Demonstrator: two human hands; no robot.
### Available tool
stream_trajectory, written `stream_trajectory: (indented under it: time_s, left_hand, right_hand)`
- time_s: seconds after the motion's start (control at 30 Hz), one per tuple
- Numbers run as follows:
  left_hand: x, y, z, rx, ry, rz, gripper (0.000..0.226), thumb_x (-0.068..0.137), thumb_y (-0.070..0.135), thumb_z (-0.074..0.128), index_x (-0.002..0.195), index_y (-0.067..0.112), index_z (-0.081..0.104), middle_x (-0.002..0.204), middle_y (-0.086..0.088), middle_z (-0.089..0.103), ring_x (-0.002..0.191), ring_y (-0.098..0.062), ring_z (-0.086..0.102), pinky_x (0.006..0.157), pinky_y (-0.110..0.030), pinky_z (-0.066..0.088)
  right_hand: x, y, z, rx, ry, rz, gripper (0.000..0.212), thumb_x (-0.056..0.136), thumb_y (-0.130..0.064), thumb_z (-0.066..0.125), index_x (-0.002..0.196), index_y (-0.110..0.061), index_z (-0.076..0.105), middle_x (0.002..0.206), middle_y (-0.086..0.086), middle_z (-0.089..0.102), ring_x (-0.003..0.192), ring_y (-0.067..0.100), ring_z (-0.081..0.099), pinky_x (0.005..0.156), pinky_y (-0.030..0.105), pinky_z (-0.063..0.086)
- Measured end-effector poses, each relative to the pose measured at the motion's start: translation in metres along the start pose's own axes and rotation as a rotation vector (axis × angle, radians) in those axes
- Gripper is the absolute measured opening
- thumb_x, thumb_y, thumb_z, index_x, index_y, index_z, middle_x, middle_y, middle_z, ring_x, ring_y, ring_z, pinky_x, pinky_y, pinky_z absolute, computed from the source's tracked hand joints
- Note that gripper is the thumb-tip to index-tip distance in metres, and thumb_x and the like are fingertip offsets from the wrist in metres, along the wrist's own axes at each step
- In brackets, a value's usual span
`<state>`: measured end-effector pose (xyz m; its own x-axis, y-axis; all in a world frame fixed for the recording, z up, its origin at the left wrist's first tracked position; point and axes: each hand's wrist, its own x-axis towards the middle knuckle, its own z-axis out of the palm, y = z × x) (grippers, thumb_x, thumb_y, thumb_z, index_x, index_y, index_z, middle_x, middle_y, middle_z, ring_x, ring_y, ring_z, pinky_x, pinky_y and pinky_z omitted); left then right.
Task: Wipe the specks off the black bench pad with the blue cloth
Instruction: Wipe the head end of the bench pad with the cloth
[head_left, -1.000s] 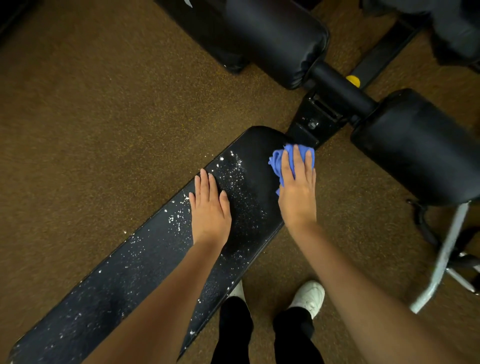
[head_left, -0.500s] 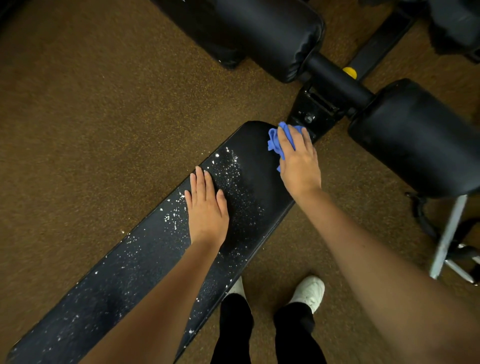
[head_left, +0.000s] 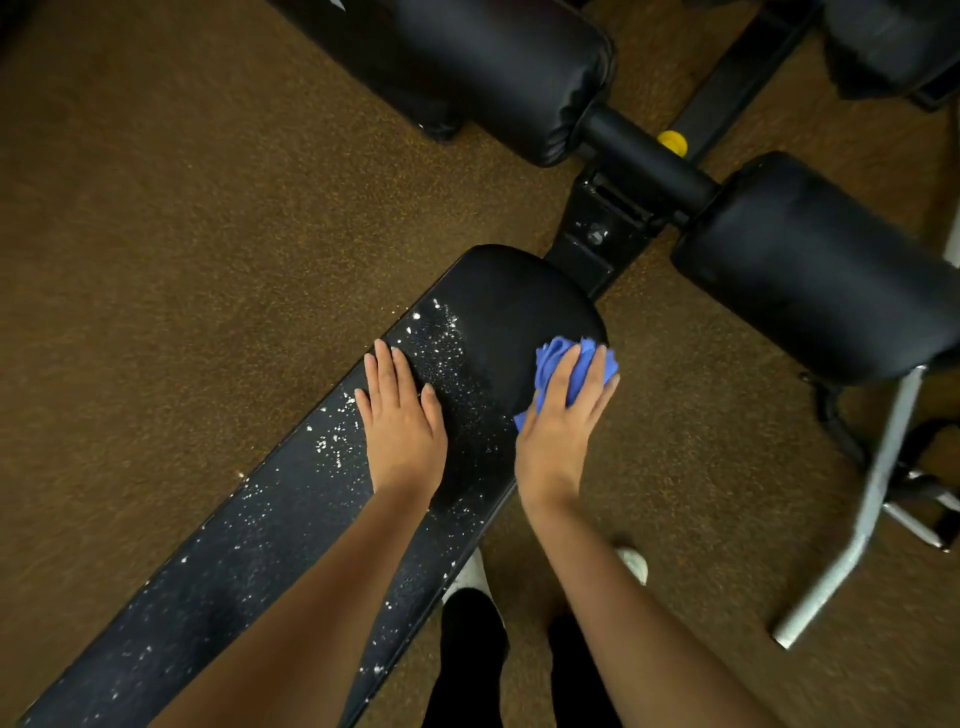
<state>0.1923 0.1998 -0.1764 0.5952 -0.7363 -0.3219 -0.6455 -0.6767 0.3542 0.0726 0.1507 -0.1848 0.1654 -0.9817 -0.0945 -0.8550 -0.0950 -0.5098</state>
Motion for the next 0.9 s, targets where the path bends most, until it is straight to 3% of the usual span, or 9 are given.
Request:
stream_trajectory:
  time_s: [0.07, 0.2, 0.4, 0.57, 0.77, 0.9]
  left_hand:
    - [0.0, -0.003, 0.0, 0.011, 0.001, 0.018, 0.053, 0.101, 0.027, 0.019, 0.148, 0.009, 0.003, 0.156, -0.003, -0.008, 0.143, -0.017, -0.012, 0.115, -0.036, -0.006]
    - [-0.001, -0.004, 0.002, 0.018, 0.013, 0.025, 0.053, 0.1, 0.027, 0.019, 0.148, 0.008, 0.003, 0.157, -0.004, -0.008, 0.143, -0.017, -0.012, 0.115, -0.036, -0.006]
    - [-0.001, 0.0, -0.001, 0.007, 0.002, -0.001, 0.053, 0.101, 0.027, 0.018, 0.148, 0.009, 0.003, 0.156, -0.003, -0.009, 0.142, -0.016, -0.014, 0.115, -0.037, -0.006]
    - [-0.001, -0.003, -0.002, 0.018, -0.001, 0.015, 0.053, 0.101, 0.027, 0.019, 0.148, 0.008, 0.003, 0.157, -0.004, -0.008, 0.143, -0.016, -0.013, 0.114, -0.035, -0.007]
    - [-0.001, -0.003, 0.0, 0.011, 0.007, 0.016, 0.053, 0.101, 0.028, 0.017, 0.148, 0.009, 0.003, 0.156, -0.003, -0.008, 0.142, -0.016, -0.014, 0.115, -0.034, -0.008]
    - [-0.002, -0.005, 0.001, 0.024, 0.02, 0.023, 0.059, 0.096, 0.038, 0.004, 0.148, 0.01, 0.002, 0.156, -0.003, -0.008, 0.142, -0.014, -0.014, 0.115, -0.034, -0.008]
  right_hand:
    - [0.028, 0.003, -0.003, -0.139, -0.062, 0.018, 0.087, 0.077, -0.013, 0.067, 0.146, -0.001, 0.017, 0.153, 0.023, 0.009, 0.139, 0.046, 0.001, 0.111, 0.061, 0.015]
    - [0.078, 0.003, -0.008, -0.225, -0.084, -0.025, 0.079, 0.088, -0.013, 0.059, 0.149, -0.008, 0.009, 0.156, 0.016, 0.008, 0.141, 0.044, 0.003, 0.112, 0.055, 0.015]
    - [0.024, 0.016, -0.012, -0.264, -0.156, -0.191, 0.098, 0.068, -0.01, 0.079, 0.146, -0.004, 0.021, 0.153, 0.022, 0.015, 0.139, 0.046, 0.007, 0.109, 0.055, 0.019]
    - [0.049, 0.002, -0.005, -0.337, -0.121, -0.218, 0.088, 0.072, -0.011, 0.075, 0.144, -0.002, 0.026, 0.152, 0.022, 0.02, 0.138, 0.048, 0.013, 0.11, 0.056, 0.021]
    - [0.103, -0.04, 0.009, -0.298, -0.174, -0.333, 0.071, 0.09, -0.009, 0.053, 0.148, -0.007, 0.013, 0.157, 0.014, 0.006, 0.141, 0.042, -0.001, 0.114, 0.05, 0.004]
    - [0.086, -0.023, 0.008, -0.259, -0.223, -0.56, 0.074, 0.081, 0.0, 0.062, 0.145, -0.006, 0.026, 0.154, 0.014, 0.019, 0.141, 0.041, 0.01, 0.113, 0.049, 0.012]
